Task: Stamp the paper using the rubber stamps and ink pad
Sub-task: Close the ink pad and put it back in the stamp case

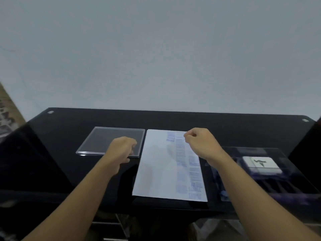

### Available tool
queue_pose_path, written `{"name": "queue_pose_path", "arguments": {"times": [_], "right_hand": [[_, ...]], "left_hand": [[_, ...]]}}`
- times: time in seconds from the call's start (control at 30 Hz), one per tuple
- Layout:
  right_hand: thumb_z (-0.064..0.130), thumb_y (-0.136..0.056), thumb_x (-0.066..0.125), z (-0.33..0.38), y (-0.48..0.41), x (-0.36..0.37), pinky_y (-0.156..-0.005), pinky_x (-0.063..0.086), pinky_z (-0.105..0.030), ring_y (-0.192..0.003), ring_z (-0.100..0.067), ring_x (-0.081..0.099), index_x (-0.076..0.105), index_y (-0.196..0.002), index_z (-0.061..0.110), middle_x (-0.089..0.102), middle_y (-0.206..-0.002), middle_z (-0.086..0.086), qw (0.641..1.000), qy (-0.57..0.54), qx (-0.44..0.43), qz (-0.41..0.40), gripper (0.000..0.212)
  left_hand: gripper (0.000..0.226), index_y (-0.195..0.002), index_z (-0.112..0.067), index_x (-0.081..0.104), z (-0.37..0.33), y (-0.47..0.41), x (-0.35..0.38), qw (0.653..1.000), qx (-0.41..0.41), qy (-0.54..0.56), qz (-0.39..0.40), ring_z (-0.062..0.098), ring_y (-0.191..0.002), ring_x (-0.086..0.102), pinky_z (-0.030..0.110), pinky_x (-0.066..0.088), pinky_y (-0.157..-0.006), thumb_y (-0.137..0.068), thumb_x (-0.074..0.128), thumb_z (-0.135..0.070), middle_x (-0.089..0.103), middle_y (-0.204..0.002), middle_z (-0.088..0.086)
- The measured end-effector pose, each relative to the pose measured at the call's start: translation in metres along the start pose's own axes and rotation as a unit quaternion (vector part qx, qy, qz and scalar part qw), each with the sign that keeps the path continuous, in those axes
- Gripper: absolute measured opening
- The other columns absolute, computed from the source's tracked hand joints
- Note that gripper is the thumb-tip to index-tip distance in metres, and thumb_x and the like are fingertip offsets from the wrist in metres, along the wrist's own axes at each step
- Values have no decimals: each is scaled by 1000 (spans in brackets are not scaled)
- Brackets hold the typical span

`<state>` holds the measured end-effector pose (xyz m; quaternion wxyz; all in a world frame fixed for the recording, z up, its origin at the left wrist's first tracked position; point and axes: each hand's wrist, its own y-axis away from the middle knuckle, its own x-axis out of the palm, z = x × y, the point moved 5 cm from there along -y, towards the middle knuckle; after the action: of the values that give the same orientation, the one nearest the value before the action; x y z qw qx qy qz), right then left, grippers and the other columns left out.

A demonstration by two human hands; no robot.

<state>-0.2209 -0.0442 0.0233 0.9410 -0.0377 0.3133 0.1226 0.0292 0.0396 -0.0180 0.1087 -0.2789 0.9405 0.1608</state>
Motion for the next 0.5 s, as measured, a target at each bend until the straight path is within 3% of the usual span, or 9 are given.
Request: {"name": "queue_pose_path", "arguments": {"times": [0.07, 0.2, 0.27, 0.37, 0.43, 0.5], "right_hand": [[14, -87, 47, 11, -6, 29, -60, 38, -33, -69, -17, 43, 57, -95, -9, 54, -78, -6, 999, -28, 9, 28, 26], [13, -83, 47, 30, -16, 80, -65, 37, -36, -73, -20, 46, 53, -107, -15, 54, -91, -33, 994, -73, 38, 78, 38], [9, -85, 47, 37, -24, 102, -65, 43, -35, -72, -20, 54, 53, -110, -18, 52, -86, -29, 991, -84, 45, 98, 37], [6, -87, 47, 43, -38, 128, -69, 52, -34, -77, -22, 58, 57, -98, -16, 53, -86, -13, 986, -106, 64, 110, 27], [7, -89, 47, 44, -45, 143, -75, 57, -35, -81, -22, 56, 59, -90, -7, 54, -90, -11, 985, -106, 80, 113, 18], [9, -89, 49, 45, -52, 154, -75, 57, -34, -83, -23, 55, 60, -95, -8, 54, -92, -11, 983, -106, 90, 116, 21]], "left_hand": [[14, -100, -11, 67, 12, -7, -31, 999, -8, 7, -32, 24, -95, 64, 43, 53, -85, -91, 59, -17, 67, -100, 7], [14, -95, -10, 67, 28, -28, -81, 997, -12, 12, -76, 21, -80, 56, 39, 50, -77, -87, 59, -17, 61, -85, 6], [12, -90, -12, 68, 31, -41, -103, 994, -1, 7, -108, 22, -80, 59, 36, 48, -70, -84, 60, -18, 65, -86, 7], [12, -80, -14, 69, 30, -60, -130, 987, 33, -24, -154, 21, -78, 60, 35, 48, -68, -84, 59, -18, 67, -86, 4], [19, -67, -14, 61, 29, -69, -141, 982, 50, -60, -174, 17, -70, 53, 31, 41, -60, -83, 53, -16, 62, -78, 1], [22, -65, -10, 58, 30, -78, -149, 977, 41, -94, -187, 17, -64, 49, 31, 36, -55, -84, 48, -16, 60, -73, 2]]}}
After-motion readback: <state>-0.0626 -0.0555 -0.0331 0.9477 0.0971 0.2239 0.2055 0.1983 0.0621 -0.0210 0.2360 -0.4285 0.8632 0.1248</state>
